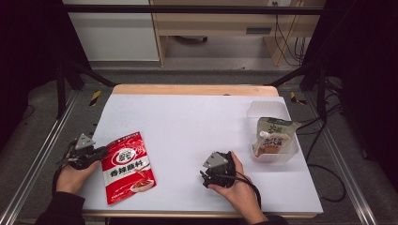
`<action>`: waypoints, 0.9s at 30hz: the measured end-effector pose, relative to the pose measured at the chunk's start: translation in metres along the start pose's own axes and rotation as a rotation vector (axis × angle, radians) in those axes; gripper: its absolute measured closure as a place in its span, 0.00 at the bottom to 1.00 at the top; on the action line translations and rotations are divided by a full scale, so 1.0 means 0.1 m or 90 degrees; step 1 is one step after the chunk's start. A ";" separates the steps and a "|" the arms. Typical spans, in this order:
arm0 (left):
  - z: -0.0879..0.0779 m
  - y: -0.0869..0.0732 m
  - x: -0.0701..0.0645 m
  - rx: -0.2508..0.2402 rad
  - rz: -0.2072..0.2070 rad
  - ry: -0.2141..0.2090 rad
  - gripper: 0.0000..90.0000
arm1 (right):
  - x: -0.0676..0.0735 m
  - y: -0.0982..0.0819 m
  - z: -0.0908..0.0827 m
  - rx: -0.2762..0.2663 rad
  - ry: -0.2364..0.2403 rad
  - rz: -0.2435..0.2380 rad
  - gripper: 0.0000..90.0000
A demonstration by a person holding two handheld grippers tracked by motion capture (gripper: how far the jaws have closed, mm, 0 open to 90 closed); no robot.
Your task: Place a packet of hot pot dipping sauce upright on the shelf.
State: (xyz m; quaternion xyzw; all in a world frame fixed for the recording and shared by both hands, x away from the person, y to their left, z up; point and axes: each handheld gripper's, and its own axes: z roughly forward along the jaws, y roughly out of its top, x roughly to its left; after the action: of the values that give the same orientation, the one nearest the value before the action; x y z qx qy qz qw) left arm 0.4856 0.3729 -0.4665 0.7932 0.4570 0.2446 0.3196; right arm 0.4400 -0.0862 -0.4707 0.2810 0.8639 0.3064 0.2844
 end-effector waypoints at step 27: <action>-0.24 0.21 -0.20 -0.084 0.049 0.000 1.00 | 0.01 0.00 0.00 0.003 0.001 0.000 0.17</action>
State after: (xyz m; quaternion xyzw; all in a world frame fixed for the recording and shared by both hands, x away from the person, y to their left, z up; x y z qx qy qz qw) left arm 0.4723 0.3541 -0.4369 0.7875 0.4088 0.2861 0.3617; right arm 0.4398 -0.0859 -0.4714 0.2817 0.8646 0.3049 0.2832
